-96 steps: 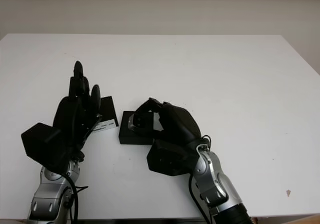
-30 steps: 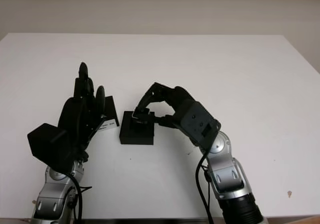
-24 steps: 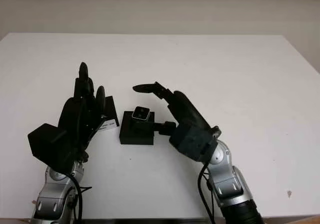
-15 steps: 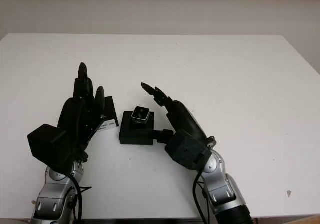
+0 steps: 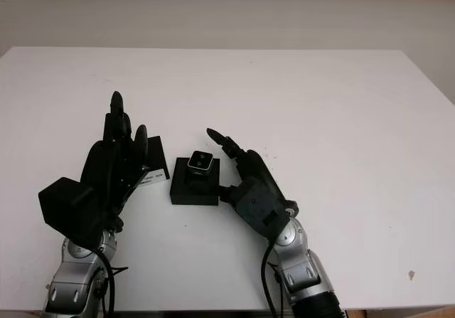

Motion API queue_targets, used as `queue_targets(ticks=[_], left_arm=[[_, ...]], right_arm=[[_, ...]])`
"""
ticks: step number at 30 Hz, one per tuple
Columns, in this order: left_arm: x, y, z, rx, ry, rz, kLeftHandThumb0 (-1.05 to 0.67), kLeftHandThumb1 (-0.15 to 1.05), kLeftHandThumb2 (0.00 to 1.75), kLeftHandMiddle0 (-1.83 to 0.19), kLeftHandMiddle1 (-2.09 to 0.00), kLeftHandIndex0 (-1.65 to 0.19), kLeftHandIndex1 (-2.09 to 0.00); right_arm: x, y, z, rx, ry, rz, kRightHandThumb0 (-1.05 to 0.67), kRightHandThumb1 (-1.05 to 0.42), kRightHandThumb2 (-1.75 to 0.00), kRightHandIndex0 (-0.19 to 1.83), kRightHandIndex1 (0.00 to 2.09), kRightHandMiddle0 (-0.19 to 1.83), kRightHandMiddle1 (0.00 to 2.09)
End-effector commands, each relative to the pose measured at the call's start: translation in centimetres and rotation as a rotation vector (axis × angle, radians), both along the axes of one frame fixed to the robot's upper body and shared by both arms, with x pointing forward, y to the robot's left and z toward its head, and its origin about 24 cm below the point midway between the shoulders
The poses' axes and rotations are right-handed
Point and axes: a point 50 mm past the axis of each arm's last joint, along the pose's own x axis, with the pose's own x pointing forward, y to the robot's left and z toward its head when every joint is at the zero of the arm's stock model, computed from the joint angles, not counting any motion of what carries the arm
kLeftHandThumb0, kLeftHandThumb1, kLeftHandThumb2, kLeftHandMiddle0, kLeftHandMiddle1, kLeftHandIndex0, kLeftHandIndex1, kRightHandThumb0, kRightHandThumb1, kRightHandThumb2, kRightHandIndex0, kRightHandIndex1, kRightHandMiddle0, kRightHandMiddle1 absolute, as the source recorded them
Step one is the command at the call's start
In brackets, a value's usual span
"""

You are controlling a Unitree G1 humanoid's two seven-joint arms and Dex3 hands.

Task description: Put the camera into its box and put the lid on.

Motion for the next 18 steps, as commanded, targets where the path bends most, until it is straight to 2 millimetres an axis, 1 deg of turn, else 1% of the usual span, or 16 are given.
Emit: queue_targets(ticks=[1, 5, 6, 8, 10, 18], left_arm=[[-0.03, 0.1, 0.11, 0.008, -0.01, 0.0, -0.57, 1.05, 0.63, 0.17, -0.05, 0.19, -0.04], [-0.02, 0.09, 0.15, 0.01, -0.009, -0.001, -0.57, 1.05, 0.64, 0.17, -0.05, 0.18, -0.05], [0.0, 0.08, 0.16, 0.009, -0.009, -0.002, -0.57, 1.05, 0.64, 0.17, -0.06, 0.18, -0.05], [0.01, 0.08, 0.16, 0.011, -0.01, -0.003, -0.57, 1.05, 0.64, 0.17, -0.05, 0.18, -0.05], [-0.02, 0.1, 0.14, 0.01, -0.011, -0.004, -0.57, 1.05, 0.64, 0.17, -0.05, 0.18, -0.05], [-0.02, 0.06, 0.13, 0.009, -0.011, -0.002, -0.58, 1.05, 0.63, 0.17, -0.06, 0.19, -0.05]], right_arm=[[0.51, 0.12, 0.5, 0.018, -0.005, -0.004, -0.61, -0.9, -0.05, 0.16, 0.12, 0.3, 0.25], [0.66, 0.23, 0.45, 0.006, 0.006, -0.001, -0.59, -0.9, -0.05, 0.18, 0.12, 0.31, 0.29], [0.68, 0.27, 0.44, 0.005, 0.004, -0.002, -0.59, -0.9, -0.05, 0.19, 0.12, 0.29, 0.36], [0.71, 0.31, 0.41, 0.003, 0.0, -0.001, -0.58, -0.89, -0.05, 0.21, 0.11, 0.2, 0.56], [0.72, 0.34, 0.42, -0.003, -0.006, -0.002, -0.57, -0.89, -0.05, 0.23, 0.11, 0.18, 0.64], [0.75, 0.4, 0.45, -0.014, -0.03, -0.003, -0.53, -0.88, -0.05, 0.26, 0.11, 0.22, 0.75]])
